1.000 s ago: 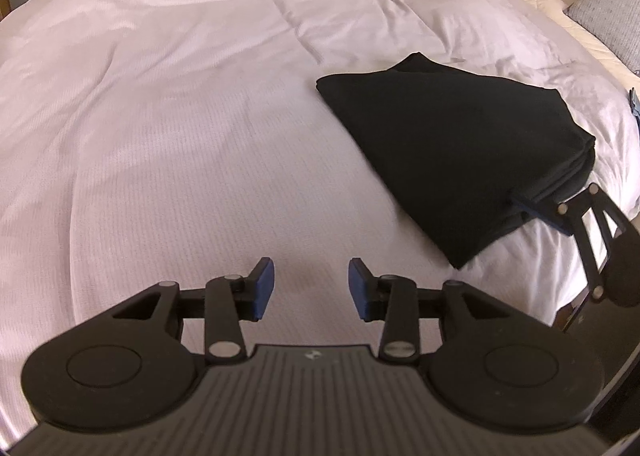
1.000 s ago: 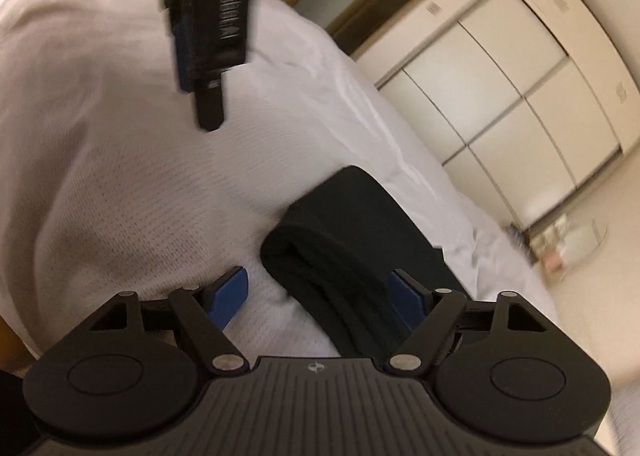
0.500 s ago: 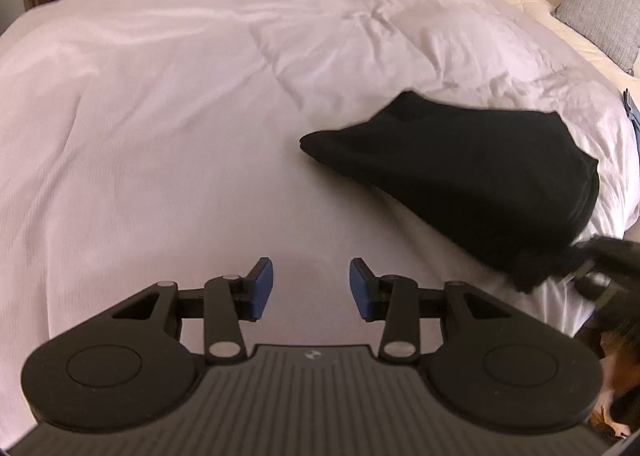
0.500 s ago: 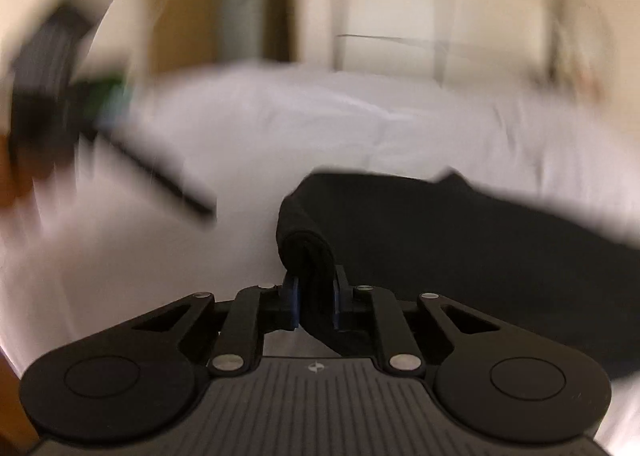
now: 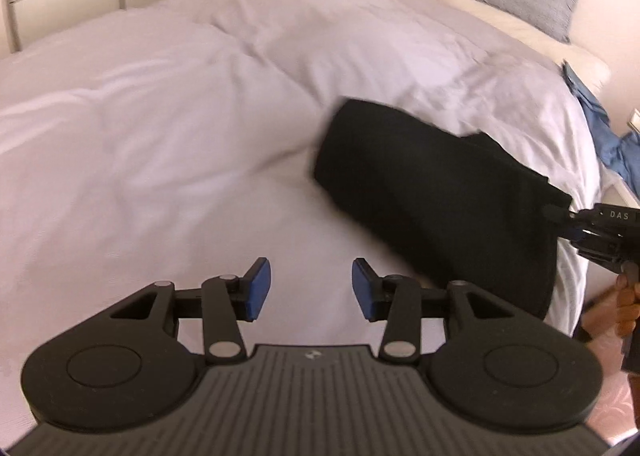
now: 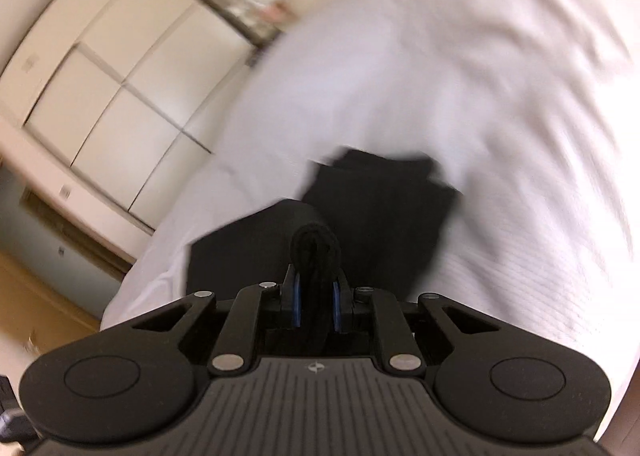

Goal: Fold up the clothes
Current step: 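Grasp the folded black garment edge with the right gripper and lift it, then fold the black garment over with the right gripper and lay it down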

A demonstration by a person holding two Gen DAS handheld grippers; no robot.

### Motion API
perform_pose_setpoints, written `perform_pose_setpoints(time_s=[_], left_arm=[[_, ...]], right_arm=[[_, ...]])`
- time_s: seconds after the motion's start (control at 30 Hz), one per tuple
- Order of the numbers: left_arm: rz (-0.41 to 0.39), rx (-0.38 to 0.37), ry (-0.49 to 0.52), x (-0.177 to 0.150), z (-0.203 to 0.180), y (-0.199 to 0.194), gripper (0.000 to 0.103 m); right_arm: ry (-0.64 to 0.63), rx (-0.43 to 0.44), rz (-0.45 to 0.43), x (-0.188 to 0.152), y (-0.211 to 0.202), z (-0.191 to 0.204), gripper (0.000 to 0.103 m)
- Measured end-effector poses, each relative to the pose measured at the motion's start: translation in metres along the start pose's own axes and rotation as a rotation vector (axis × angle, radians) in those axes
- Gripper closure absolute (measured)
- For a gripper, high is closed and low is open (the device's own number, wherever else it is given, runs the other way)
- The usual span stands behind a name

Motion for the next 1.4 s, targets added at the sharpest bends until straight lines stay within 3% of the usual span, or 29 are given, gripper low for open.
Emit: perform_pose_setpoints(time_s=[0.03, 0.3, 0.7, 0.83, 0.9, 0.93, 0.97, 1.03, 1.1, 1.2, 1.3, 1.4], left_arm=[[0.007, -0.004, 0.01, 0.002, -0.007, 0.007, 0.064], [-0.029, -0.041, 0.021, 0.03, -0.042, 0.031, 0.064], [-0.011, -0.047, 0.137, 0.04, -0.084, 0.053, 0.066], [-0.012, -0.023, 0.156, 0.043, -0.084, 0.058, 0.066], [-0.022, -0.006, 0.175, 0.045, -0.082, 0.058, 0.066], [-0.021, 0.004, 0.179, 0.046, -0.079, 0.059, 0.067], [-0.021, 0.011, 0.18, 0.048, -0.077, 0.061, 0.067], [-0.028, 0.013, 0.181, 0.052, -0.074, 0.064, 0.067], [-0.037, 0.013, 0.183, 0.056, -0.074, 0.067, 0.067], [-0.059, -0.005, 0.179, 0.059, -0.077, 0.072, 0.067], [-0.06, -0.005, 0.175, 0.058, -0.084, 0.088, 0.066], [-0.037, 0.009, 0.207, 0.054, -0.091, 0.108, 0.066]], right_arm=[[0.019, 0.01, 0.01, 0.0, 0.004, -0.004, 0.089], [-0.226, 0.157, -0.098, 0.032, -0.021, 0.049, 0.089], [-0.017, 0.046, -0.097, 0.039, -0.018, -0.029, 0.089], [-0.012, -0.053, -0.002, 0.041, 0.004, -0.039, 0.086], [-0.013, -0.06, -0.011, 0.04, 0.002, -0.038, 0.084], [-0.039, -0.086, -0.006, 0.04, -0.001, -0.032, 0.08], [-0.069, -0.12, -0.002, 0.039, -0.004, -0.026, 0.068], [-0.186, -0.233, -0.023, 0.039, -0.012, -0.008, 0.053], [-0.368, -0.308, -0.113, 0.036, -0.02, 0.02, 0.054], [-0.526, -0.318, -0.184, 0.03, -0.018, 0.049, 0.053], [-0.659, -0.32, -0.147, 0.017, 0.011, 0.053, 0.054], [-0.758, -0.415, -0.09, 0.0, 0.046, 0.035, 0.058]])
Point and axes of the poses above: each gripper's, at about its wrist camera, not at the fingertips, and y roughly the way its jaws point, z to its left, x to its top, the point moved 1 cm from there along y, roughly the way its jaws point, and after that the axes turned 3 degrees about y, right-handed, at the moved point
